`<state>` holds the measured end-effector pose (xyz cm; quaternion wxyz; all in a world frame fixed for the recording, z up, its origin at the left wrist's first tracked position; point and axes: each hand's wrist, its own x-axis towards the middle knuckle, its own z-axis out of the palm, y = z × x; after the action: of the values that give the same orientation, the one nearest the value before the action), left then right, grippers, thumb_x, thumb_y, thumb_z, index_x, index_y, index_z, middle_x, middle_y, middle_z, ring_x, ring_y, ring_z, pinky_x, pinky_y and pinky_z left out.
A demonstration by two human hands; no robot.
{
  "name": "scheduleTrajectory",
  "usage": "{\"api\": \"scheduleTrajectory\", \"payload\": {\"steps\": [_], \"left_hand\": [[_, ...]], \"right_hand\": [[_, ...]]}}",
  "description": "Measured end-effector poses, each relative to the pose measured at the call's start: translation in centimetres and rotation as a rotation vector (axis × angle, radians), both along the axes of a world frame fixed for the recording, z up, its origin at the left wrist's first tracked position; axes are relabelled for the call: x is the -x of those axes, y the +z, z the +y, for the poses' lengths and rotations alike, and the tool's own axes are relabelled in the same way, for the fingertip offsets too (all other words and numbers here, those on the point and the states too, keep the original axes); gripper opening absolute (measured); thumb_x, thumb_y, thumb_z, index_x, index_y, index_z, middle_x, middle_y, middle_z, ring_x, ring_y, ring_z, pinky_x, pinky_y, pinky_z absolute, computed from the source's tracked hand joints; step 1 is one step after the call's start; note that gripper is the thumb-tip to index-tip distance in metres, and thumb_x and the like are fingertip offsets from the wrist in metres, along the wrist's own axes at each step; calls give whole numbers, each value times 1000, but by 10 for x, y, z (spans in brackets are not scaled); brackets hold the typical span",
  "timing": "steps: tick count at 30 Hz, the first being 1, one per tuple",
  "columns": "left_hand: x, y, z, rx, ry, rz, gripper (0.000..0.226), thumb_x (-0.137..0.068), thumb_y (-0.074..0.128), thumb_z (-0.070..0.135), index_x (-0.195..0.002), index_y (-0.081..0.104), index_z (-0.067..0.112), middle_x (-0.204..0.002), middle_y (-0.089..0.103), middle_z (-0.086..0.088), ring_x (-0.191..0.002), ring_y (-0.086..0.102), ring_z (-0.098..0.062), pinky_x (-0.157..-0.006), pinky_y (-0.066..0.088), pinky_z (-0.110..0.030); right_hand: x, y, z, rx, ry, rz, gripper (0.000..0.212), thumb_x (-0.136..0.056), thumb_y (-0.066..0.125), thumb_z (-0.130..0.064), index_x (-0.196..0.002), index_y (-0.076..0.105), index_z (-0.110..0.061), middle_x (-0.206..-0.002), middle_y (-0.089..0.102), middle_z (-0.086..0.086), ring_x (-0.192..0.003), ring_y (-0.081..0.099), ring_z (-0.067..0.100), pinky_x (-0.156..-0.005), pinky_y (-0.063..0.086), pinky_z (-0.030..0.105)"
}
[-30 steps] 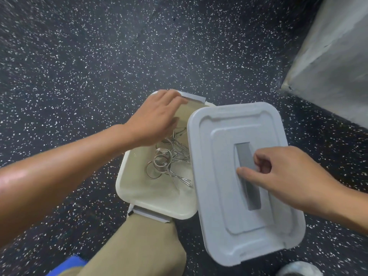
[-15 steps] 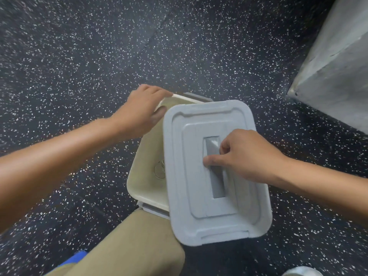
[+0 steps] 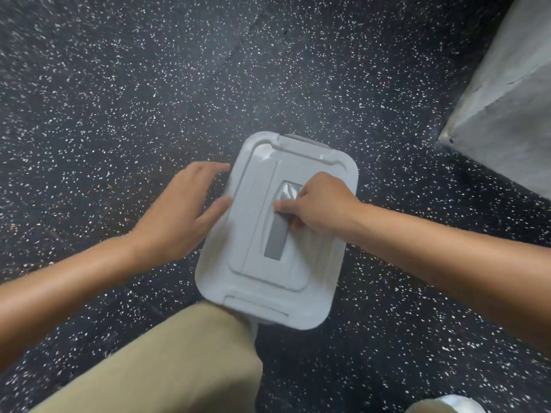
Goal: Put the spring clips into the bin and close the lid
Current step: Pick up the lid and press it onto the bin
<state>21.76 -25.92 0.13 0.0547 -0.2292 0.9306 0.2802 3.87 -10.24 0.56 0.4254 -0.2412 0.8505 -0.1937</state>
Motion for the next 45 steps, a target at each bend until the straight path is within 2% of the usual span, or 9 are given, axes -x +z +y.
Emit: {"api": "scheduleTrajectory", "payload": {"steps": [7,13,17,21,25,27,31,38,45], "left_hand": [[-28,-12,27,50,-225,-19,81,-97,46,58,-162,19,18,-170,13,-2,-156,14,-19,-125,19,-36],[-53,-24,50,191,-578,-52,102,-89,46,78,-164,18,15,-173,14,-10,-160,11,-29,-124,17,-47],[-56,-34,60,241,-668,-97,118,-78,53,84,-165,10,17,-174,5,-5,-160,5,-27,-125,10,-47],[-57,-39,65,354,-672,-113,113,-74,69,57,-164,15,13,-173,11,-9,-159,12,-31,-124,13,-49],[-55,-43,66,428,-660,-40,100,-76,73,17,-162,23,11,-171,19,-11,-156,20,-34,-120,23,-51],[-55,-43,64,431,-684,-39,98,-77,77,26,-161,29,11,-170,24,-11,-154,27,-35,-119,26,-51],[-51,-37,61,412,-717,-63,93,-77,78,39,-158,39,13,-167,32,-11,-149,40,-36,-116,30,-49],[-42,-25,56,391,-767,-79,88,-78,74,47,-155,45,15,-163,42,-9,-144,48,-36,-111,41,-48],[-40,-25,54,378,-779,-149,85,-82,69,52,-156,43,17,-164,39,-7,-145,46,-34,-113,33,-45]], "right_hand": [[-1,-17,-8,-3,-47,-13,44,-87,71,-38,-50,68,-13,-40,64,-6,-40,55,8,-63,54,26],[1,-14,-5,-20,-77,-105,32,-91,62,-23,-81,77,4,-60,75,9,-40,63,21,-52,59,29],[15,-8,-4,-26,89,262,39,-88,60,-38,-69,75,-8,-62,73,4,-64,70,25,-67,59,35],[39,-11,-5,148,91,590,30,-91,62,-44,-104,67,-18,-105,66,4,-101,60,27,-79,47,36],[71,-29,-4,57,80,422,84,-85,68,-57,-148,38,-12,-149,41,9,-136,38,29,-108,35,40],[82,-38,-2,-4,39,210,88,-80,67,-66,-146,43,-13,-144,50,7,-129,49,28,-96,44,37],[81,-44,4,133,10,137,41,-86,69,-55,-104,66,-18,-92,67,-5,-86,63,20,-60,41,27],[63,-50,10,301,-114,332,40,-80,76,-50,-107,73,-21,-99,74,-4,-90,66,19,-80,52,36],[59,-54,11,345,-144,427,52,-79,76,-53,-116,74,-17,-108,75,-1,-101,64,21,-90,50,37]]}}
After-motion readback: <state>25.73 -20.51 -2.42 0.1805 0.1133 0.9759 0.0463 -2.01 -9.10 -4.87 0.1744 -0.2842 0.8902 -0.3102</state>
